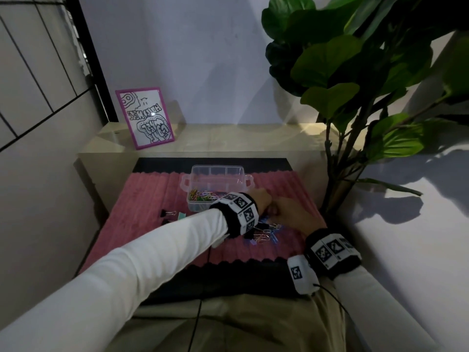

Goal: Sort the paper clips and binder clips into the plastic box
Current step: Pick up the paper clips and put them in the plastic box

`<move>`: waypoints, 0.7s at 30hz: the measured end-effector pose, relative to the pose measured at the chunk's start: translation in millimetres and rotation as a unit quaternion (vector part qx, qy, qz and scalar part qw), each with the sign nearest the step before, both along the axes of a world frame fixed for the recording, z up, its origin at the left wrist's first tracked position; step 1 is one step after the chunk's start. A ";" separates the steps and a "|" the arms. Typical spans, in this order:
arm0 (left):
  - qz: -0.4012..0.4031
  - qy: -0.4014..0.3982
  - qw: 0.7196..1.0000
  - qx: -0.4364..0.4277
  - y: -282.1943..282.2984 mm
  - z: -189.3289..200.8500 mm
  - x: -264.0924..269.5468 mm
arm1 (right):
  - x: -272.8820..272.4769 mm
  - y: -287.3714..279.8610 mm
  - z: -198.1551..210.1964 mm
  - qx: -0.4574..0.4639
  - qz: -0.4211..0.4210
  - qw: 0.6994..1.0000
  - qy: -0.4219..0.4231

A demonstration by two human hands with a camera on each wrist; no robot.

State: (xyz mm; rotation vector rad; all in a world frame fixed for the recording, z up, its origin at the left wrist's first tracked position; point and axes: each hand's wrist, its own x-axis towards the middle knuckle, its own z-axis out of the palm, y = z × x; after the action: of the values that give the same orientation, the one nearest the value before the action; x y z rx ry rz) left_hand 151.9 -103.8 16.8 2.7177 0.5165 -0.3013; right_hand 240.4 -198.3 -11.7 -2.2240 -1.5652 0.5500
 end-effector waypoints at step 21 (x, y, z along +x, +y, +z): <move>0.121 -0.143 0.960 -0.208 122.6 41.8 -77.4 | 13.9 10.9 11.8 0.128 -0.082 0.974 0.170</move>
State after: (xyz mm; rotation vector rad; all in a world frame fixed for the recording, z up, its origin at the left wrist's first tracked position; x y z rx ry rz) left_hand 74.5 18.9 58.6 2.2112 0.6148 0.0470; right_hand 254.3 -187.4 0.1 -1.9236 -1.1933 0.6057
